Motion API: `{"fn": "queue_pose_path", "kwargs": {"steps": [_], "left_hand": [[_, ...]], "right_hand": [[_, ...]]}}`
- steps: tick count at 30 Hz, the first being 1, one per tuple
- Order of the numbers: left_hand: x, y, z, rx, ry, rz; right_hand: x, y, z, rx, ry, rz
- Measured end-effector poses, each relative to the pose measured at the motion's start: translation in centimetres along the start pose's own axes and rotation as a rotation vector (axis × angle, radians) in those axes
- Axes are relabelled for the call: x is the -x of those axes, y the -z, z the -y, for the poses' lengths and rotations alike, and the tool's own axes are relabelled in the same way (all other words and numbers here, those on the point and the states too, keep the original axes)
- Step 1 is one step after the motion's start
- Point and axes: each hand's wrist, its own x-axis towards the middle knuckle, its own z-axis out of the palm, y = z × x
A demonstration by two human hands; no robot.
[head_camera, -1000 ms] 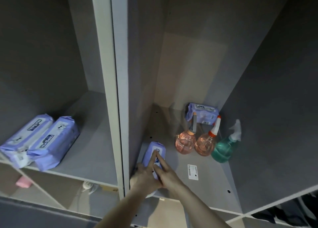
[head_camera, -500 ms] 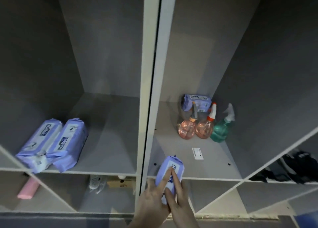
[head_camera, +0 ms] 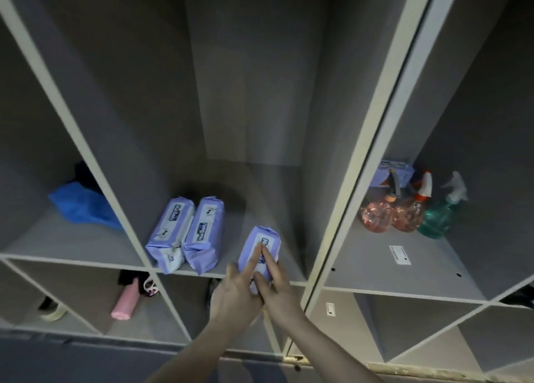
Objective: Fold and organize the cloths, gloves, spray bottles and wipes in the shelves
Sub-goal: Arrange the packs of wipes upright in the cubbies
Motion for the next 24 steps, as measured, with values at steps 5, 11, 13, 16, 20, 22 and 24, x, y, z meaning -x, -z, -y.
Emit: {"fn": "queue_pose_path", "kwargs": {"steps": [5,11,13,16,20,22,24], "left_hand": [[-6.7,0.3,0.6,-0.038,0.084,-0.022],[-9.6,-0.5,2.9,-0.521,-0.015,0.290],[-9.6,-0.2,3.8,-0.558,-0.018,0.290],[-9.9,0.3,5.2,-0.566,0.017,0.292],[-10.6,0.8,6.3,-0.552,0.011,0.370],[-10.6,1.3,5.9,-0.517,-0.006,0.391],[-10.6,1.8,5.6,-0.459,-0.029,0.323]], "right_hand": [[-5.8,0.0,2.5,-0.077,-0.066,0.089],[-8.8,-0.4,0.2,-0.066,-0.232,0.150],[-9.5,-1.1,-0.7,-0.057,-0.259,0.150],[-10.7,-2.7,-0.8,-0.058,-0.309,0.191],[-10.7,-2.7,0.1,-0.102,-0.327,0.225],[-9.4,-1.5,1.2,-0.141,-0.295,0.234],[-7.5,0.1,2.6,-0.145,-0.239,0.210]]}}
